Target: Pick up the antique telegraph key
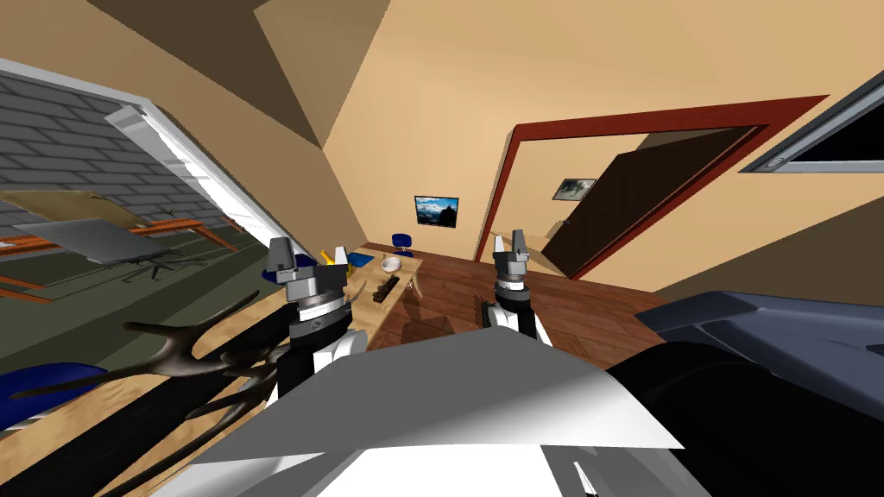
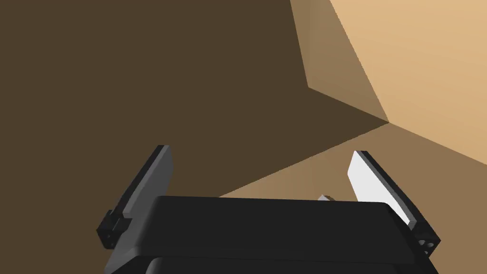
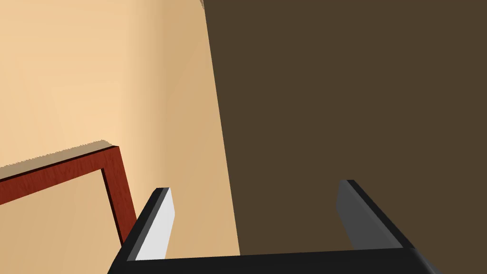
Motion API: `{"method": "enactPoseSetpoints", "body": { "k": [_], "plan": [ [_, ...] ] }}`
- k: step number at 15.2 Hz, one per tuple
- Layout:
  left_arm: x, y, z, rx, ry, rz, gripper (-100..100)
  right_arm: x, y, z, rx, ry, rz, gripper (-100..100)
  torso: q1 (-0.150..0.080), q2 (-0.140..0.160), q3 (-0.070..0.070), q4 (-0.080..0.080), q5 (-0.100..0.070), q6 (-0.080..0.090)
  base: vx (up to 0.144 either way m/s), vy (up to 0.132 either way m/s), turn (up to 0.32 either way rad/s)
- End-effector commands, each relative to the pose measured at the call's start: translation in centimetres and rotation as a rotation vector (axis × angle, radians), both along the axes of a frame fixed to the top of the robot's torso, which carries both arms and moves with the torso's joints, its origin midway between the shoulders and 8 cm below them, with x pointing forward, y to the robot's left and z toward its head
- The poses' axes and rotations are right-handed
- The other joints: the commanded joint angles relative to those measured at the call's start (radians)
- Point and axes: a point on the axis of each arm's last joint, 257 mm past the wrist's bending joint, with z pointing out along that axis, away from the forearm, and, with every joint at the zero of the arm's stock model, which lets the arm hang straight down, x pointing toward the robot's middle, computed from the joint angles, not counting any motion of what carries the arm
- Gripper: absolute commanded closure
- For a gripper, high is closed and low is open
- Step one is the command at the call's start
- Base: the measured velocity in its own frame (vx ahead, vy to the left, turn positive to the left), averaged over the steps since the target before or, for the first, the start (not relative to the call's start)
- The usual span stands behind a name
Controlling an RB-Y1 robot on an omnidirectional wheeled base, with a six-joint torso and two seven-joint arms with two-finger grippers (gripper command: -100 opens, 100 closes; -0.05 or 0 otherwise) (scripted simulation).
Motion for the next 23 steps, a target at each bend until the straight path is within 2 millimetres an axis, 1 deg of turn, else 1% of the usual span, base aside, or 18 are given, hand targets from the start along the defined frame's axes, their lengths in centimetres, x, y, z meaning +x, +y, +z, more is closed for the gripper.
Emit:
{"method": "enactPoseSetpoints", "body": {
  "k": [1,4,6,7,8,10,11,12,13,14,15,16,17,18,20,21,22,23],
  "plan": [
    [0.4,-0.4,-0.5,0.043,0.026,-0.017,-100,0.0,0.0,0.0,0.000,0.000,0.000,0,0.000,0.000,0.000,0.000,0.000,0.000,0.017,-0.005,0.007],
    [0.8,-0.5,-0.9,0.075,0.051,-0.027,-100,0.0,0.0,0.0,0.000,0.000,0.000,0,0.000,-0.002,-0.001,0.000,0.000,0.000,0.033,-0.013,0.010],
    [1.3,-0.5,-1.5,0.105,0.080,-0.034,-100,0.0,0.0,0.0,0.000,0.000,0.000,0,-0.001,-0.003,-0.002,-0.001,0.000,0.000,0.044,-0.025,0.010],
    [1.8,-0.4,-2.2,0.132,0.115,-0.037,-100,0.0,0.0,0.0,0.000,0.000,0.000,0,-0.001,-0.003,-0.002,-0.001,0.000,0.000,0.062,-0.026,0.015],
    [1.8,-0.4,-2.2,0.132,0.115,-0.037,-100,0.0,0.0,0.0,0.000,0.000,0.000,0,-0.001,-0.004,-0.002,-0.001,0.000,0.000,0.065,-0.027,0.014],
    [3.0,0.5,-3.9,0.177,0.192,-0.031,-100,0.0,0.0,0.0,0.000,0.000,0.000,0,-0.002,-0.005,-0.003,-0.001,0.000,0.000,0.089,-0.043,0.019],
    [3.0,0.5,-4.0,0.180,0.197,-0.032,-100,0.0,0.0,0.0,0.000,0.000,0.000,0,-0.002,-0.007,-0.004,-0.001,0.000,0.000,0.103,-0.051,0.022],
    [3.6,1.2,-5.0,0.201,0.241,-0.025,-100,0.0,0.0,0.0,0.000,0.000,0.000,0,-0.003,-0.007,-0.004,-0.002,-0.001,0.000,0.122,-0.047,0.025],
    [3.7,1.2,-5.1,0.201,0.244,-0.024,-100,0.0,0.0,0.0,0.000,0.000,0.000,0,-0.003,-0.008,-0.005,-0.002,-0.001,0.000,0.114,-0.042,0.019],
    [4.2,2.0,-6.1,0.220,0.287,-0.013,-100,0.0,0.0,0.0,0.000,0.000,0.000,0,-0.003,-0.009,-0.005,-0.002,-0.001,0.000,0.089,-0.053,0.016],
    [4.3,2.1,-6.2,0.219,0.295,-0.013,-100,0.0,0.0,0.0,0.000,0.000,0.000,0,-0.003,-0.008,-0.005,-0.002,-0.001,0.000,0.082,-0.055,0.018],
    [4.7,3.0,-7.1,0.236,0.333,0.001,-100,0.0,0.0,0.0,0.000,0.000,0.000,0,-0.003,-0.007,-0.004,-0.002,-0.001,0.000,0.095,-0.060,0.022],
    [4.9,3.1,-7.4,0.233,0.348,0.003,-100,0.0,0.0,0.0,0.000,0.000,0.000,0,-0.004,-0.007,-0.004,-0.002,-0.001,0.000,0.102,-0.059,0.023],
    [5.3,4.3,-8.4,0.247,0.389,0.020,-100,0.0,0.0,0.0,0.000,0.000,0.000,0,-0.004,-0.008,-0.004,-0.002,-0.001,0.000,0.117,-0.053,0.026],
    [5.4,4.4,-8.7,0.245,0.404,0.021,-100,0.0,0.0,0.0,0.000,0.000,0.000,0,-0.003,-0.009,-0.005,-0.002,-0.001,0.000,0.097,-0.040,0.014],
    [5.8,5.7,-9.8,0.254,0.453,0.043,-100,0.0,0.0,0.0,0.000,0.000,0.000,0,-0.003,-0.008,-0.005,-0.002,-0.001,0.000,0.085,-0.049,0.012],
    [5.9,5.8,-10.0,0.253,0.462,0.044,-100,0.0,0.0,0.0,0.000,0.000,0.000,0,-0.003,-0.007,-0.004,-0.002,-0.001,0.000,0.090,-0.054,0.018],
    [6.2,7.3,-11.1,0.258,0.511,0.068,-100,0.0,0.0,0.0,0.000,0.000,0.000,0,-0.003,-0.007,-0.004,-0.002,-0.001,0.000,0.116,-0.058,0.025]
  ]
}}
